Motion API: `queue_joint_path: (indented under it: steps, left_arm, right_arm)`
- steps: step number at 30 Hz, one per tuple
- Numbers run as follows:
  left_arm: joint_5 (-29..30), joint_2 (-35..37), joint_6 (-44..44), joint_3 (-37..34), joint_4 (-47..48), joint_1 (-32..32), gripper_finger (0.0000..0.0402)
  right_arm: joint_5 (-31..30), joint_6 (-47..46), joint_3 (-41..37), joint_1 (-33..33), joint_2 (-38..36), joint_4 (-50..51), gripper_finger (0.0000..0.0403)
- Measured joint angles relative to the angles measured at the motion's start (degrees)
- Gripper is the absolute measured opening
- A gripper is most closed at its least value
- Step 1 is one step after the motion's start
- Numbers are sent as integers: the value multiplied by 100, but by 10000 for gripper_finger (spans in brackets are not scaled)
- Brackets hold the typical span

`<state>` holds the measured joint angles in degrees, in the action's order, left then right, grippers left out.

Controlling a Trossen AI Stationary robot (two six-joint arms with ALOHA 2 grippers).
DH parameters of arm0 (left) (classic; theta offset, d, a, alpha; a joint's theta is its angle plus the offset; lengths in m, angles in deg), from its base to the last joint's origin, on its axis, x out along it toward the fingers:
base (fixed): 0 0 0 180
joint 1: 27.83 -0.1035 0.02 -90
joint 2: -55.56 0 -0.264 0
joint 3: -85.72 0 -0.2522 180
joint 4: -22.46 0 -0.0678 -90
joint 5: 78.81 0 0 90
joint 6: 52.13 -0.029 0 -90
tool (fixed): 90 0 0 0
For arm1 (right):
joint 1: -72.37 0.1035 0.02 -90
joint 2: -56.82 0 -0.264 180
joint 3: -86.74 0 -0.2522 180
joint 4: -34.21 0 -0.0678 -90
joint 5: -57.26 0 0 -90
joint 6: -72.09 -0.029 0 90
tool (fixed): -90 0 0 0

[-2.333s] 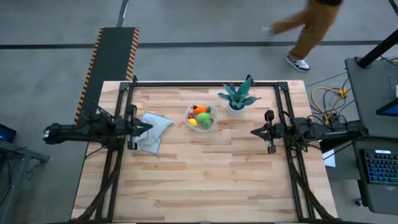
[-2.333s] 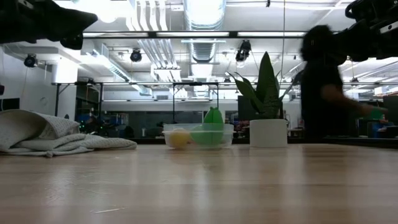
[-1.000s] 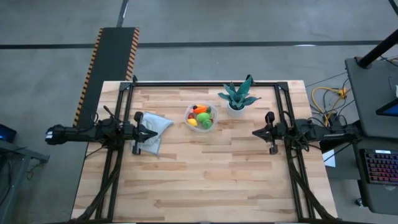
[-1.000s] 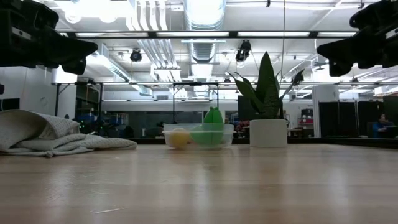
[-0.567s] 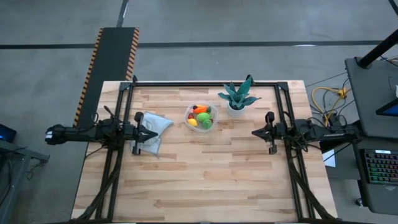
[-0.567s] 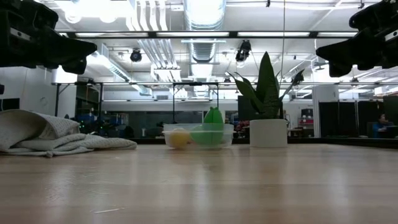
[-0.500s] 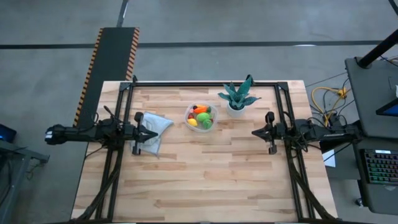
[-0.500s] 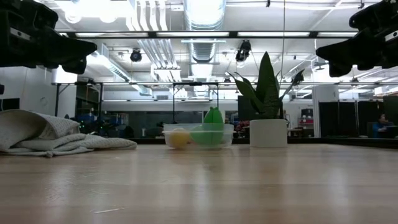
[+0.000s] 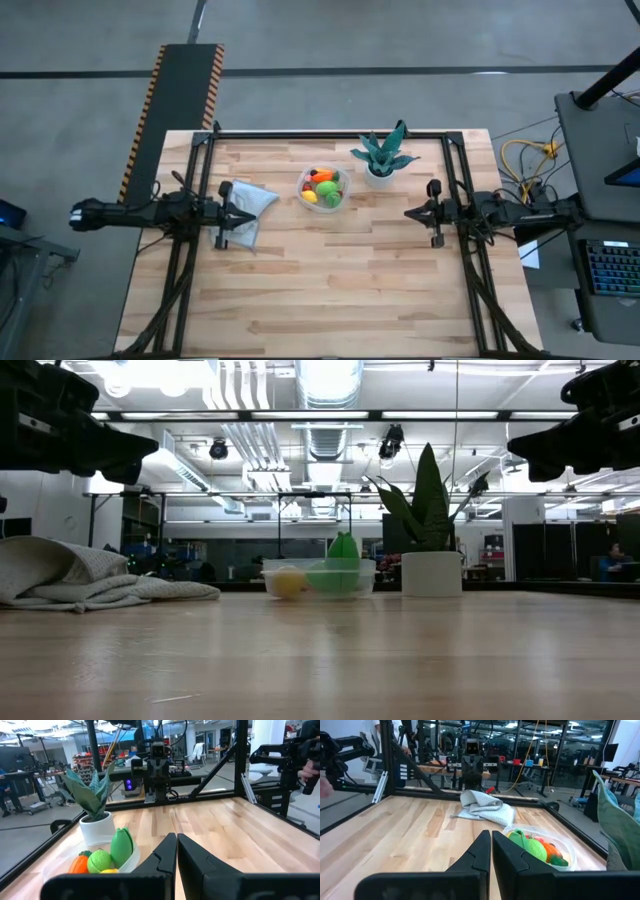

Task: Pick and placing Produce into tupperware
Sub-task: Return to Home Position

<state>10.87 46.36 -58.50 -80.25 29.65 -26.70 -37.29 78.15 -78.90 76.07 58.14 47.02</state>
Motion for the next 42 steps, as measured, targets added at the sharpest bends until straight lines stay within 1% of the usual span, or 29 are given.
queue_joint_path:
  steps: [14,42]
  left_arm:
    - [20,-56,0,0,-5,2,0]
    - [-3,-52,-2,0,-8,2,0]
  right_arm:
    - [0,-643,0,0,-3,0,9]
    - [2,-628,-2,39,0,0,9]
